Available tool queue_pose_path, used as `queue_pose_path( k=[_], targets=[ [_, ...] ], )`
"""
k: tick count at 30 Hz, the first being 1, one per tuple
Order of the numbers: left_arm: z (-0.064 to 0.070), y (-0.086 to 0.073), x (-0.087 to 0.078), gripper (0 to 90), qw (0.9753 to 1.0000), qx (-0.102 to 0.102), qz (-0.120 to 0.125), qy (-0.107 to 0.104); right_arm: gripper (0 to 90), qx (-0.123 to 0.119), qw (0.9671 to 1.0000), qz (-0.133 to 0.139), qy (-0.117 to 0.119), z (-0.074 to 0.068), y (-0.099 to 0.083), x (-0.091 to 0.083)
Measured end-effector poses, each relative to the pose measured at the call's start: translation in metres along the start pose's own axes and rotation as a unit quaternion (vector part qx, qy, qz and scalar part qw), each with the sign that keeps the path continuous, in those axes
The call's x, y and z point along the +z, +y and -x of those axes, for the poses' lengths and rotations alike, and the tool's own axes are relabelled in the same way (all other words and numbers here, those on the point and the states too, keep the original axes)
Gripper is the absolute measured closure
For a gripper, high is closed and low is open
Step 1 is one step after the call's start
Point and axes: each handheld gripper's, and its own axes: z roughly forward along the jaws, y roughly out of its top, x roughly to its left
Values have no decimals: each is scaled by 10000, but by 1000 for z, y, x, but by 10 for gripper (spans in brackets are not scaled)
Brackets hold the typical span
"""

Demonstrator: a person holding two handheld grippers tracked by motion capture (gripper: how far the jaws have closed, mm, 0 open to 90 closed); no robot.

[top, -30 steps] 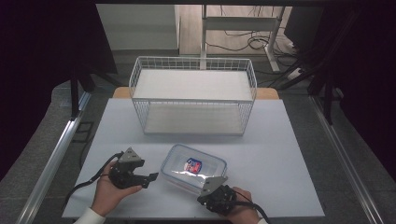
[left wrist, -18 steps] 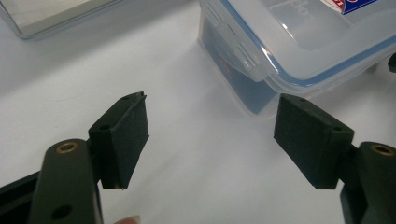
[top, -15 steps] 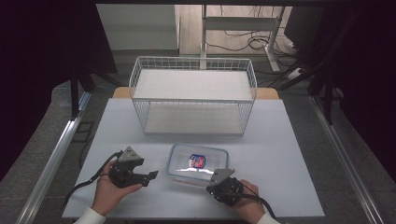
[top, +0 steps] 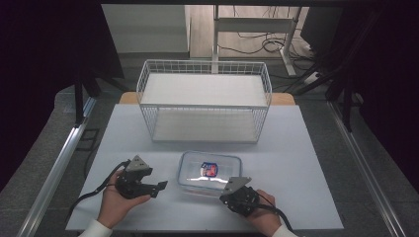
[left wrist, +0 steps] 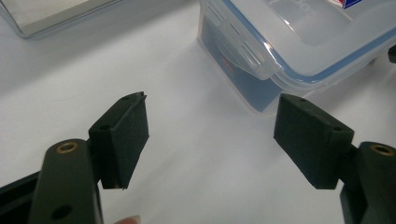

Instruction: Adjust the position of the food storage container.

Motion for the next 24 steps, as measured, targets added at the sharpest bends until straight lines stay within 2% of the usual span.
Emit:
queue_pose_path(
  k=[4,6,7,8,9,10,11,12,13,14,15,16,19,21,22,23,24],
  targets=[
    [0,0,0,259,10000,35,-19,-1,891,-39,9999,88,51,-8,0,-11],
    [0,-1,-1,259,10000,74,-15,37,891,-119,9995,283,36,-13,0,-25],
    [0,-1,-1,259,10000,74,-15,37,891,-119,9995,283,36,-13,0,-25],
    [0,-1,-1,259,10000,80,-13,39,890,24,9986,521,-69,-8,-3,-38],
    [0,-1,-2,259,10000,83,-4,34,890,24,9986,521,-69,-8,-3,-38],
    [0,-1,-2,259,10000,74,10,30,890,143,9977,647,-119,-4,-5,-44],
    [0,-1,-2,259,10000,58,33,23,890,273,9964,776,-179,1,-7,-50],
    [0,-1,-2,259,10000,52,40,17,890,504,9934,978,-312,13,-13,-59],
    [0,-1,-2,259,10000,52,40,17,890,504,9934,978,-312,13,-13,-59],
    [0,-1,-2,259,10000,52,42,17,890,664,9916,1044,-381,18,-16,-63],
    [0,-1,-2,259,10000,62,33,18,890,915,9879,1165,-450,29,-22,-69],
    [0,-1,-2,259,10000,47,43,20,890,915,9879,1165,-450,29,-22,-69],
    [0,-1,-1,259,10000,31,55,15,885,1142,9840,1250,-551,41,-31,-72],
    [1,-1,-2,259,10000,19,70,15,831,1270,9816,1318,-538,46,-35,-72],
    [0,-1,-2,258,10000,14,72,17,671,1428,9785,1413,-473,50,-38,-70],
    [0,-1,-2,258,10000,0,79,10,671,1428,9785,1413,-473,50,-38,-70],
    [0,-1,-2,257,10000,-5,88,11,551,1524,9763,1466,-451,52,-39,-69]
  ],
)
